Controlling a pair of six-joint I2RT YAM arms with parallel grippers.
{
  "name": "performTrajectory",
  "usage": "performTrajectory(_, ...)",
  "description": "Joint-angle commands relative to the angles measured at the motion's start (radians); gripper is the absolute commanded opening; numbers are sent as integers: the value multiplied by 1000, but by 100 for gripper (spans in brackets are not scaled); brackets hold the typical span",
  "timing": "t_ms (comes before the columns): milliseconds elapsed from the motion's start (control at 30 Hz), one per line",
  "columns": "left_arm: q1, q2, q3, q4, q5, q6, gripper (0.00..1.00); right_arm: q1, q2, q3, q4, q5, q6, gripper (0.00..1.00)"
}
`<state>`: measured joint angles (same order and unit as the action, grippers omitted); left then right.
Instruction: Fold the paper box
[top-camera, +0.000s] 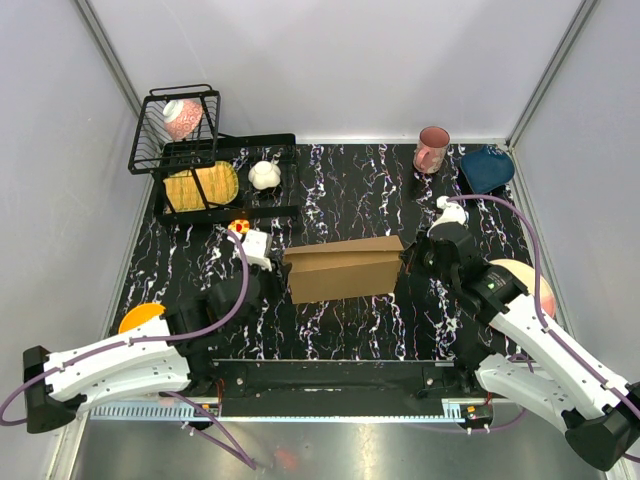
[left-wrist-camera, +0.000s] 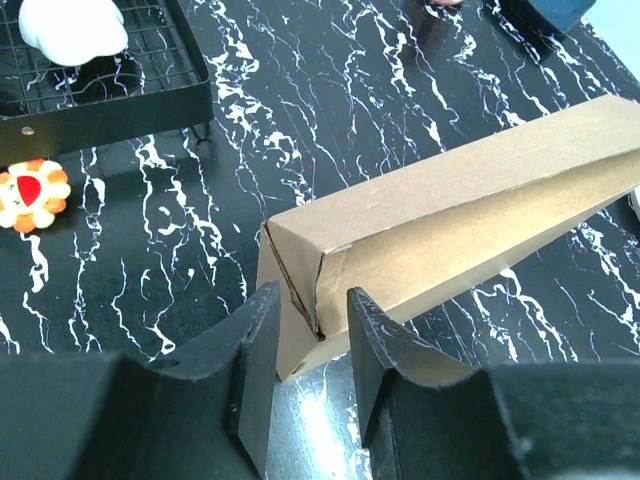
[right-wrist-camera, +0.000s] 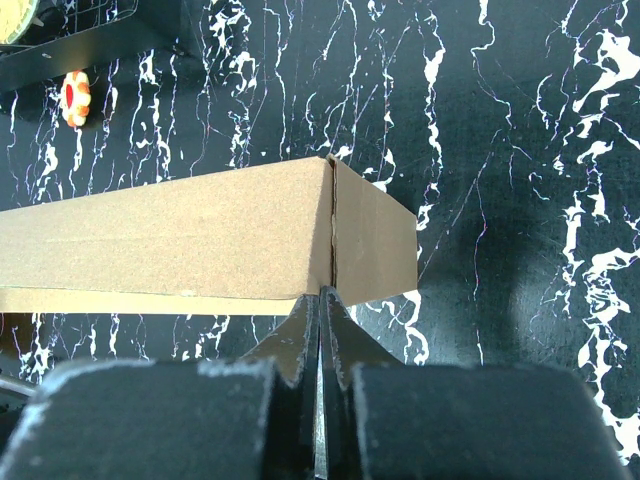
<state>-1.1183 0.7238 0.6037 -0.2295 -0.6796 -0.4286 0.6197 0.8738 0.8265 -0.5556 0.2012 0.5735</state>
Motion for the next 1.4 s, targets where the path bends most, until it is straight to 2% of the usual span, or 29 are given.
performTrajectory(0,3,8,57,64,-32,36,34,6,34,-23,-119,-37,8,0)
performTrajectory(200,28,31,57,85,-14,48,29,6,33,-29,-121,-40,11,0)
performTrajectory(333,49,48,51,91,14,44,22,6,28,-29,-119,-43,11,0)
performTrajectory(533,55,34,41,102,20,39,0,6,24,-33,-121,-46,15,0)
performTrajectory(733,54,45,5,134,72,18,0,6,19,-41,-121,-55,23,0)
performTrajectory(967,51,80,-88,196,144,-85,0,6,8,-55,-124,-63,31,0)
performTrajectory(1367,-6,72,-238,220,109,-203,0,6,5,-59,-125,-63,37,0)
